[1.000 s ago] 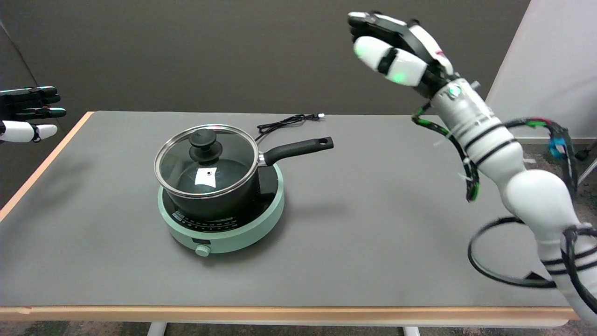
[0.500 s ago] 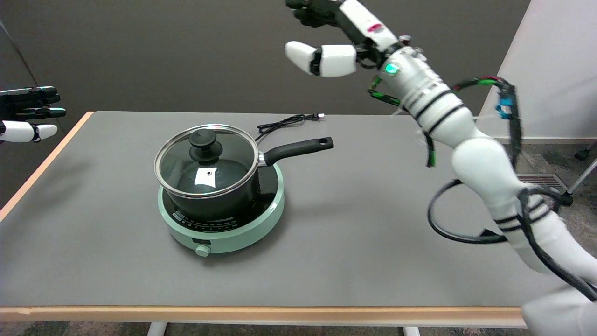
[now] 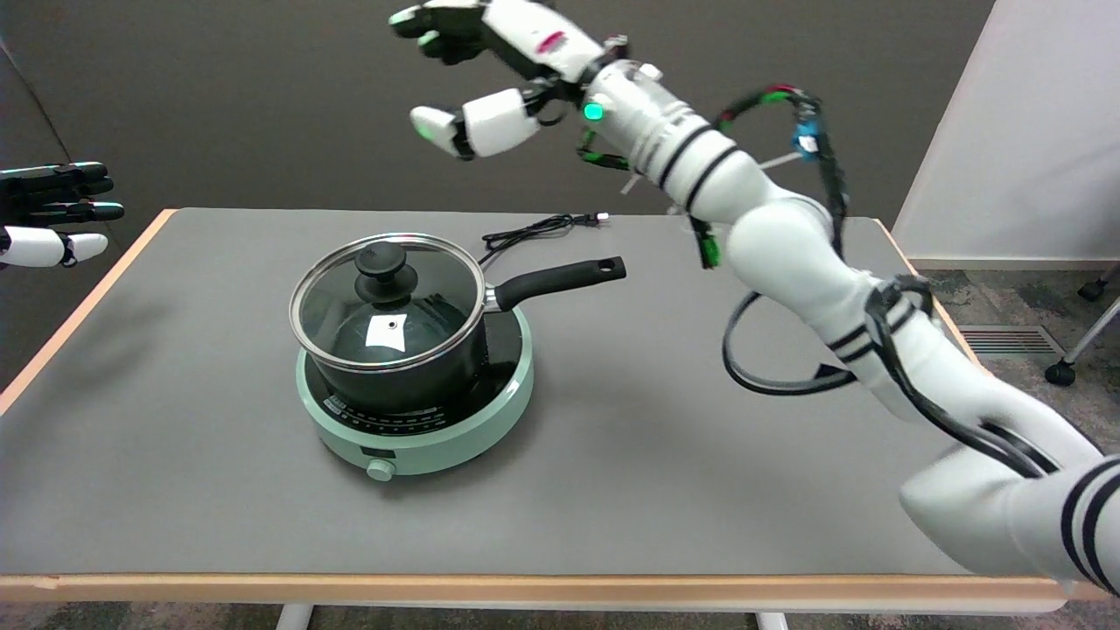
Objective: Pick up the pot lid.
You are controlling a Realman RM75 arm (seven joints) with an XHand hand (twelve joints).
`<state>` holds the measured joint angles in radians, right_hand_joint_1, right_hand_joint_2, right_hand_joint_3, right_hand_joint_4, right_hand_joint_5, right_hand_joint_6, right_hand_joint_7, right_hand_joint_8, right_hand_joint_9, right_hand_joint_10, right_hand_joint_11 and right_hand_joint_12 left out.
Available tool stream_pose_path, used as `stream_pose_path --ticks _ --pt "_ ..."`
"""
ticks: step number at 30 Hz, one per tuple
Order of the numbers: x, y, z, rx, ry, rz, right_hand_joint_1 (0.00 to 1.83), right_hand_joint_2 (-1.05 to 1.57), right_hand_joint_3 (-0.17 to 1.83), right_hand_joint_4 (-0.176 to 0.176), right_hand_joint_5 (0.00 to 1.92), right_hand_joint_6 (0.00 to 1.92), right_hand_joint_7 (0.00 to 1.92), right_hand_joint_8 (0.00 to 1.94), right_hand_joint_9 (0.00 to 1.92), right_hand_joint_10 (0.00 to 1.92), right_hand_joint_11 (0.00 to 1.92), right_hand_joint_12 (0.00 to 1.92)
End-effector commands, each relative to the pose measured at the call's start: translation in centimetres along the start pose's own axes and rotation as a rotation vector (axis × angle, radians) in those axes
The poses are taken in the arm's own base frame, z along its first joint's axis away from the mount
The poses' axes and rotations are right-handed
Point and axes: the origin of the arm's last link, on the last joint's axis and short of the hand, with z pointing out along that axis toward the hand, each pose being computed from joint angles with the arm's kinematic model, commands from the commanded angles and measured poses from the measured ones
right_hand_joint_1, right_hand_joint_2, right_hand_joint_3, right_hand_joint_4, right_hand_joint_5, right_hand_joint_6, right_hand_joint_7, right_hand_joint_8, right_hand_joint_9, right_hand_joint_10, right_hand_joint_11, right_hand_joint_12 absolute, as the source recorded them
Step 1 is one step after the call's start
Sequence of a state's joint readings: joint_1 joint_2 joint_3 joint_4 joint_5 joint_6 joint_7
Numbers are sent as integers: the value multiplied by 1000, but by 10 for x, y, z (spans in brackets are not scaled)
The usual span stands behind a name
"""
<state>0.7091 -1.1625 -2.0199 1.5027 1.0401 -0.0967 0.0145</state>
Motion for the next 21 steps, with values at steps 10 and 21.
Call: stream_pose_path --ticks 10,21 --pt "-36 -81 34 256 -234 -296 827 517 956 94 478 201 611 194 573 378 370 762" --pt "-45 -102 12 357 -252 -416 855 519 964 100 470 202 596 201 571 344 369 745"
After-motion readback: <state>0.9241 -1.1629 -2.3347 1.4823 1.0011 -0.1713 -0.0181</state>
